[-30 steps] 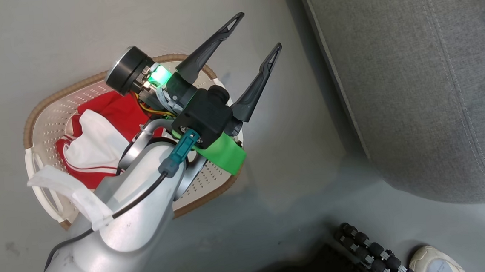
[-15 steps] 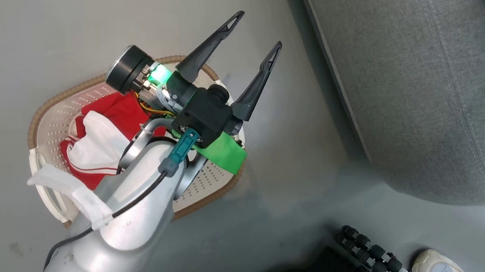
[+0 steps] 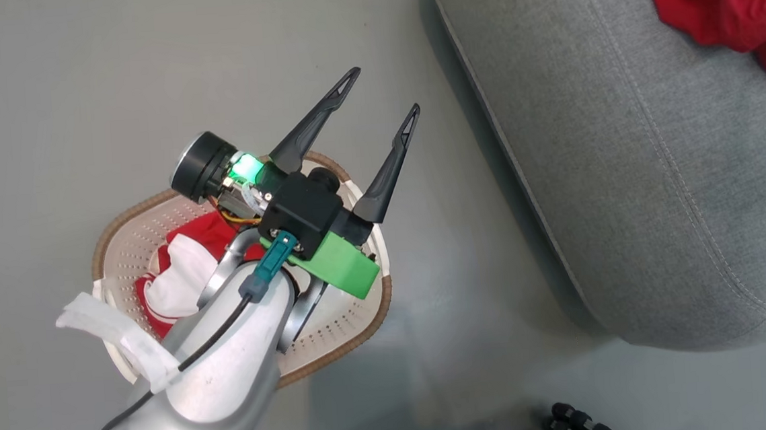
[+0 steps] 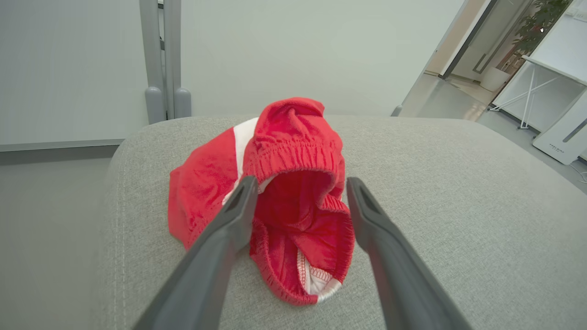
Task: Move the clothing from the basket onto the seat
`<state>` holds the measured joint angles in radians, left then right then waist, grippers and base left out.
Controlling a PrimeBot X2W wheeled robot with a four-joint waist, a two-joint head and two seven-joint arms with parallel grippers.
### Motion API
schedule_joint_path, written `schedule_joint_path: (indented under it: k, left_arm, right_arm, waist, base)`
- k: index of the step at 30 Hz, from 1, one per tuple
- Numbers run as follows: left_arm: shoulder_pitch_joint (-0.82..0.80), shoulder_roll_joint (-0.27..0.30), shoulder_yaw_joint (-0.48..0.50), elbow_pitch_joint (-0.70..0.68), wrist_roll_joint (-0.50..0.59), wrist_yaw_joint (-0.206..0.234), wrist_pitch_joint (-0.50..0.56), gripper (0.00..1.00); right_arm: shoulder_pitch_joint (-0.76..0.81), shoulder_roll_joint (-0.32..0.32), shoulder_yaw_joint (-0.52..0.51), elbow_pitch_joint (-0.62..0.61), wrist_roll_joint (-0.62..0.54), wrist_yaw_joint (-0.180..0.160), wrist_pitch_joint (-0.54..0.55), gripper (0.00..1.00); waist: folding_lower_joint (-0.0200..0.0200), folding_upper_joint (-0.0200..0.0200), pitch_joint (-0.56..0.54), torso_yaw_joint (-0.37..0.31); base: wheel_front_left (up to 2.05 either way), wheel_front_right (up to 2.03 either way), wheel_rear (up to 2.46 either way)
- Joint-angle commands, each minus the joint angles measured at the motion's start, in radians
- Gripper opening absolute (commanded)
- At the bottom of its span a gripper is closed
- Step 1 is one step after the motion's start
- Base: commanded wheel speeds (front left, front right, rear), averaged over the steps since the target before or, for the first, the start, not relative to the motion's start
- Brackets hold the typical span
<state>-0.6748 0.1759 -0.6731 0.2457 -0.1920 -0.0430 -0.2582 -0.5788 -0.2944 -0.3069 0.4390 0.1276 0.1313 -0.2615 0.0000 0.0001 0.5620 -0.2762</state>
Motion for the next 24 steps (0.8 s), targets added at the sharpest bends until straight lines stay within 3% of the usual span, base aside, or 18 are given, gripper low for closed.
schedule_joint_path:
  k: [1,15,24]
  left_arm:
    - [0.024,0.001,0.009,0.003,-0.01,0.007,-0.007,1.0]
    - [0.192,-0.003,0.133,-0.058,-0.047,0.054,-0.006,1.0]
    - [0.289,-0.018,0.26,-0.083,-0.054,0.07,-0.006,1.0]
  right_arm:
    - [0.035,0.004,0.006,-0.019,0.007,-0.001,-0.001,1.0]
    - [0.208,0.062,0.134,-0.219,0.03,-0.001,-0.001,1.0]
    - [0.247,0.087,0.223,-0.272,0.025,-0.001,-0.001,1.0]
  waist:
    - [0.0,-0.0001,-0.087,0.014]
    - [0.0,-0.0001,-0.238,0.125]
    - [0.0,-0.0001,-0.295,0.224]
  base:
    - [0.0,0.0,0.0]
    - [0.0,0.0,0.0]
    - [0.0,0.0,0.0]
